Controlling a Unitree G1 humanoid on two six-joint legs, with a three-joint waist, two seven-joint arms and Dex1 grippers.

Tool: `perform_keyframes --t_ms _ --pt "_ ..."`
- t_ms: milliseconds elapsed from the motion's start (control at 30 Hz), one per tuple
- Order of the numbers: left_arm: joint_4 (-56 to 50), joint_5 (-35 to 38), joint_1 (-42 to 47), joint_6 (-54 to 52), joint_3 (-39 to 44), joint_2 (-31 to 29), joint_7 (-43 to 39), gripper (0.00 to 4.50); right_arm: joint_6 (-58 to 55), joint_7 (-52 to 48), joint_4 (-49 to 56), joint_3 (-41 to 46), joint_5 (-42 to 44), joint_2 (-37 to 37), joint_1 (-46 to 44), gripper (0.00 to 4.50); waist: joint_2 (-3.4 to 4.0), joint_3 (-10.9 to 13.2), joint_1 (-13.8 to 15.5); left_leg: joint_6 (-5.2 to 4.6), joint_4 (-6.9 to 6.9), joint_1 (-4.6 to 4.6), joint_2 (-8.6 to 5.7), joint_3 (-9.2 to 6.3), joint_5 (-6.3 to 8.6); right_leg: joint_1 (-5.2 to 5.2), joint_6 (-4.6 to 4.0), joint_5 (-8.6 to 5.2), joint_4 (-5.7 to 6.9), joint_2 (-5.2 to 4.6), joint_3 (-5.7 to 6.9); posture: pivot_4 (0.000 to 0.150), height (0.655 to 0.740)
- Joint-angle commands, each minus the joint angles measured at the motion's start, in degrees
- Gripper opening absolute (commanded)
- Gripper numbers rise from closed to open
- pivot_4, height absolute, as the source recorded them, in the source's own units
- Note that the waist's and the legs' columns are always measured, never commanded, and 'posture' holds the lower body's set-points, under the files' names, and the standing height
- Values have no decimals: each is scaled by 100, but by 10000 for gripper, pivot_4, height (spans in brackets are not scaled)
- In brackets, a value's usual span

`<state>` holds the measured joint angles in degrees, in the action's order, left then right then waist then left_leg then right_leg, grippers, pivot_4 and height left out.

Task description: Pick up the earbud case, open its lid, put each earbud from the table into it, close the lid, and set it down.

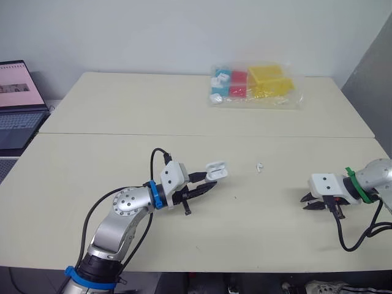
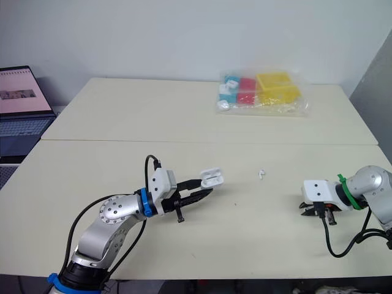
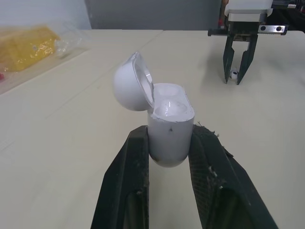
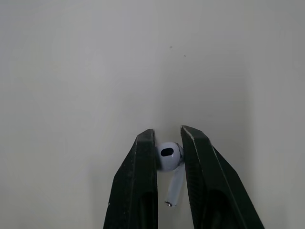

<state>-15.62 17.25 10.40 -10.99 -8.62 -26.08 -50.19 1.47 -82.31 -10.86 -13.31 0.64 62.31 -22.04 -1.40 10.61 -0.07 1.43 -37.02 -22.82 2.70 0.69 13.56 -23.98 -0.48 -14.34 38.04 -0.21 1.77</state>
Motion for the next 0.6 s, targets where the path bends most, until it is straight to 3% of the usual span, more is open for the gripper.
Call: perform_keyframes --t_ms 33,267,533,600 --pt "-300 62 29 27 29 -1 56 7881 -125 -96 12 0 -19 -60 -97 11703 0 0 -2 0 0 2 0 0 0 1 0 0 2 0 -1 1500 7400" --pt "-344 80 -6 -2 23 -27 74 7881 136 -74 71 118 -1 -77 -164 35731 1 -1 2 0 0 6 0 -1 0 5 0 0 3 0 -1 1500 7400" --pt "-329 62 -19 13 -14 23 117 7881 -1260 -142 1364 644 520 439 106 35795 4 -1 13 0 0 5 0 0 0 3 -1 0 5 -1 -3 1500 7400" --pt "-319 57 -21 18 -28 41 130 7881 -2040 242 1815 558 -21 675 186 35795 4 -2 19 0 -1 5 0 -1 0 5 0 0 4 -2 -2 1500 7400"
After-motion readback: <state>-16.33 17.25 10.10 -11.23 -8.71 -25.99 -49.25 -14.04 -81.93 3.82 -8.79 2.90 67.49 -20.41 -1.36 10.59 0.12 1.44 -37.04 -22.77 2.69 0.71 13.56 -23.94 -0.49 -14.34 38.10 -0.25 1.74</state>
